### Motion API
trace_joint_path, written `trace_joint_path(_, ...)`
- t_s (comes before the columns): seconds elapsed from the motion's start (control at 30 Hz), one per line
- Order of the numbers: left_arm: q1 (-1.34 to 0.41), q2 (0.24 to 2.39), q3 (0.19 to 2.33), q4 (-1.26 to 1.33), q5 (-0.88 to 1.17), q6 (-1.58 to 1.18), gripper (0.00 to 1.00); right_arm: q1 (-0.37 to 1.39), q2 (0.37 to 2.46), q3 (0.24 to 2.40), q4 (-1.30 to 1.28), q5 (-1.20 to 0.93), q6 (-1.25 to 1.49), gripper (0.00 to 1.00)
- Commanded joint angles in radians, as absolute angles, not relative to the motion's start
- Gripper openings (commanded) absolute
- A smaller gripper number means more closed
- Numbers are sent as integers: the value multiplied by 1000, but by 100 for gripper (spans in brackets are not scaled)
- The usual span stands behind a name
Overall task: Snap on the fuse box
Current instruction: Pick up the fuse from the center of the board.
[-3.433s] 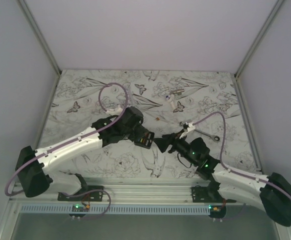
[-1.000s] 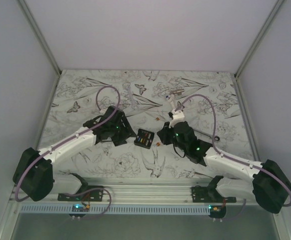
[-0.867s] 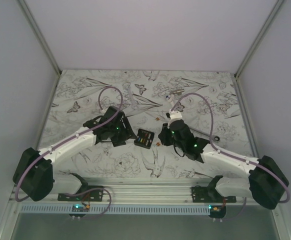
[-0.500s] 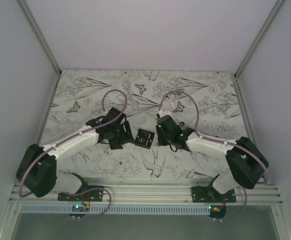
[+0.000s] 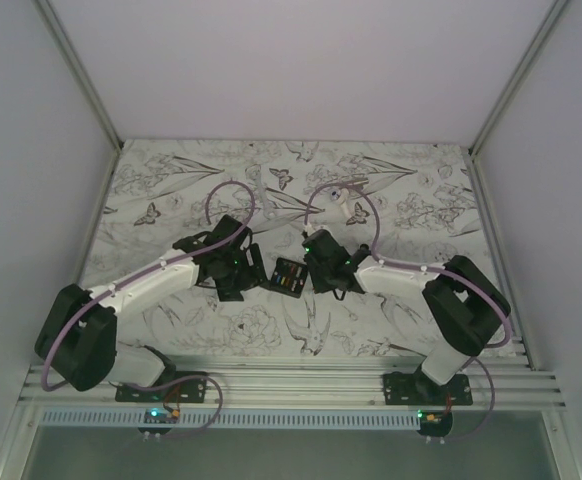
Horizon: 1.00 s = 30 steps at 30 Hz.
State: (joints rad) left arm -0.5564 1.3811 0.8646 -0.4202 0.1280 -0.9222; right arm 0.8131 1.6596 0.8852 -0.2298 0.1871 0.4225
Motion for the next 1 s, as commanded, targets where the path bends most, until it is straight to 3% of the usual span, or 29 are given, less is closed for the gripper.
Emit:
trace_joint_path(0.0,-551,1390,856,-462,155,-906,78,815,1665,897,-265,158,420,25)
trace_joint_path(0.7,-613,1341,811,-460,187,-880,78,953,1520,804,-265,22,457,0)
trace_joint_path(0.9,-723,1349,842,-460,110,-789,76,953,1476,804,-272,30,447,0)
trace_joint_path(0.97,-778,1365,865,-458,56,-734,76,951,1461,799,-290,55,455,4)
